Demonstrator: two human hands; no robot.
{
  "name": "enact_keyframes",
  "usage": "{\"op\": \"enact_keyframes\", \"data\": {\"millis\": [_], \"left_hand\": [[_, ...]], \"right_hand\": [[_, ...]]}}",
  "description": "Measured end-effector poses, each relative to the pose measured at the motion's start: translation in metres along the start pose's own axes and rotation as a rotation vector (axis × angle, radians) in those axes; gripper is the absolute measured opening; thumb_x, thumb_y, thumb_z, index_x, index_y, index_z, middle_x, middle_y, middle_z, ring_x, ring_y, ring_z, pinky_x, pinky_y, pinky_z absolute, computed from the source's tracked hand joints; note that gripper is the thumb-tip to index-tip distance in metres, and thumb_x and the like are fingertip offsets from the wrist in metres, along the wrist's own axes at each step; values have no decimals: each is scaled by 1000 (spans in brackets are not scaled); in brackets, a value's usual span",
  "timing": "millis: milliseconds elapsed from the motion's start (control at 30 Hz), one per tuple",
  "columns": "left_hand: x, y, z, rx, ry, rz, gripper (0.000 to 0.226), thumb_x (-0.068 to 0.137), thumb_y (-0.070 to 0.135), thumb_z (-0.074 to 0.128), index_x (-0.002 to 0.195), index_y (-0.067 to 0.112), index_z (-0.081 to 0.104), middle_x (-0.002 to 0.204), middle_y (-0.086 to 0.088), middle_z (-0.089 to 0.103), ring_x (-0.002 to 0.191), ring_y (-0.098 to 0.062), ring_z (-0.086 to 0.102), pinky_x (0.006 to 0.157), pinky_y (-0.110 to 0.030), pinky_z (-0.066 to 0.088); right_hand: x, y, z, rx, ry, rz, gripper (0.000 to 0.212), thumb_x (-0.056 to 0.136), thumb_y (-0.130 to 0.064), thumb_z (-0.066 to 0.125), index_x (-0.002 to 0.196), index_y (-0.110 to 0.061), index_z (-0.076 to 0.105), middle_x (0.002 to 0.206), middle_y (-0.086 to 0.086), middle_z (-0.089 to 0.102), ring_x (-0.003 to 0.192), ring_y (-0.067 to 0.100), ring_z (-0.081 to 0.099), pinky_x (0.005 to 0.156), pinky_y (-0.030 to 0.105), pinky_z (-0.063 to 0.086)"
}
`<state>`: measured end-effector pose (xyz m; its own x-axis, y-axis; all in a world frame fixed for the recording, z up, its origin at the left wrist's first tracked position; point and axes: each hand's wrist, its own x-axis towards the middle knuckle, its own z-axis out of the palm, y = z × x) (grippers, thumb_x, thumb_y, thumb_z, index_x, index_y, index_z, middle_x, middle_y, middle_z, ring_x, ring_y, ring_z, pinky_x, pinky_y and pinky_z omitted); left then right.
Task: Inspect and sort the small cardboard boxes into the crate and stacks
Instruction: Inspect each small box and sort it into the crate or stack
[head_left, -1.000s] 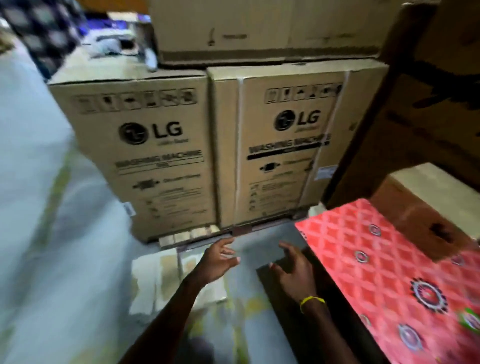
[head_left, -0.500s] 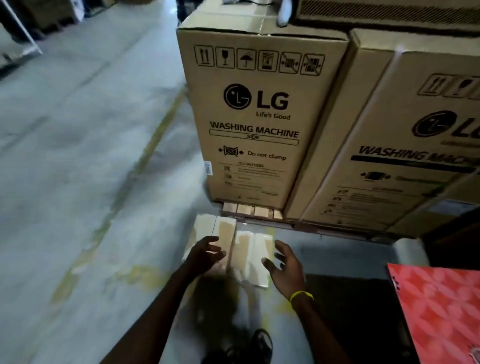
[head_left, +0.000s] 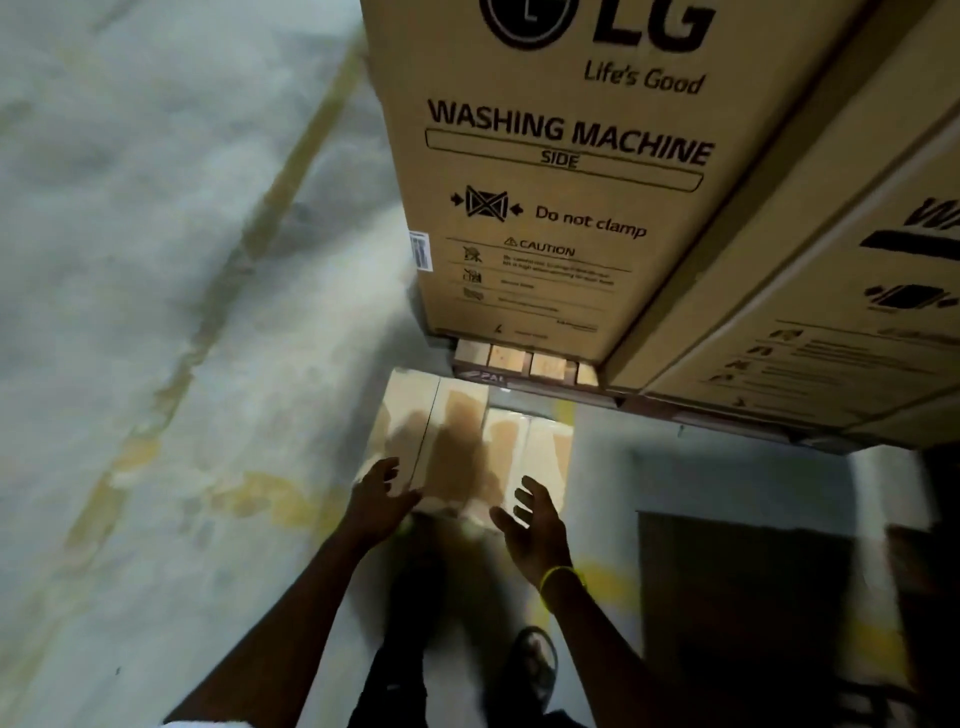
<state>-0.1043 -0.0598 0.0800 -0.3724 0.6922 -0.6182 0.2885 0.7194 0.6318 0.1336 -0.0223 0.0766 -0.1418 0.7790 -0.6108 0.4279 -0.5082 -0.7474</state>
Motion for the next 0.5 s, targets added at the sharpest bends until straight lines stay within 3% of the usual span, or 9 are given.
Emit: {"op": "enact_keyframes", "data": {"millis": [67, 333, 500], "left_hand": [[31, -18, 2, 85, 19, 9, 78, 89, 34, 82, 154, 11, 45, 151, -12, 55, 134, -35, 57, 108, -46, 51], [143, -91, 5, 137, 117, -48, 73, 86, 14, 84, 149, 1, 49, 146, -17, 58, 131, -30, 57, 104, -36, 48], [196, -109, 11, 161, 107, -93, 77, 98, 24, 71, 159, -1, 30, 162, -20, 40, 147, -38, 42, 116, -41, 38]], "right_hand": [[31, 18, 22, -13, -12, 33, 74, 91, -20, 81, 154, -11, 43, 153, 11, 55, 133, 27, 59, 104, 31, 49], [150, 80, 102, 24, -36, 174, 81, 91, -26, 81, 158, -18, 37, 159, 10, 49, 144, 29, 50, 115, 47, 47], [202, 108, 135, -5, -63, 222, 90, 94, -35, 77, 165, -16, 25, 166, 10, 39, 151, 31, 43, 121, 45, 41]]}}
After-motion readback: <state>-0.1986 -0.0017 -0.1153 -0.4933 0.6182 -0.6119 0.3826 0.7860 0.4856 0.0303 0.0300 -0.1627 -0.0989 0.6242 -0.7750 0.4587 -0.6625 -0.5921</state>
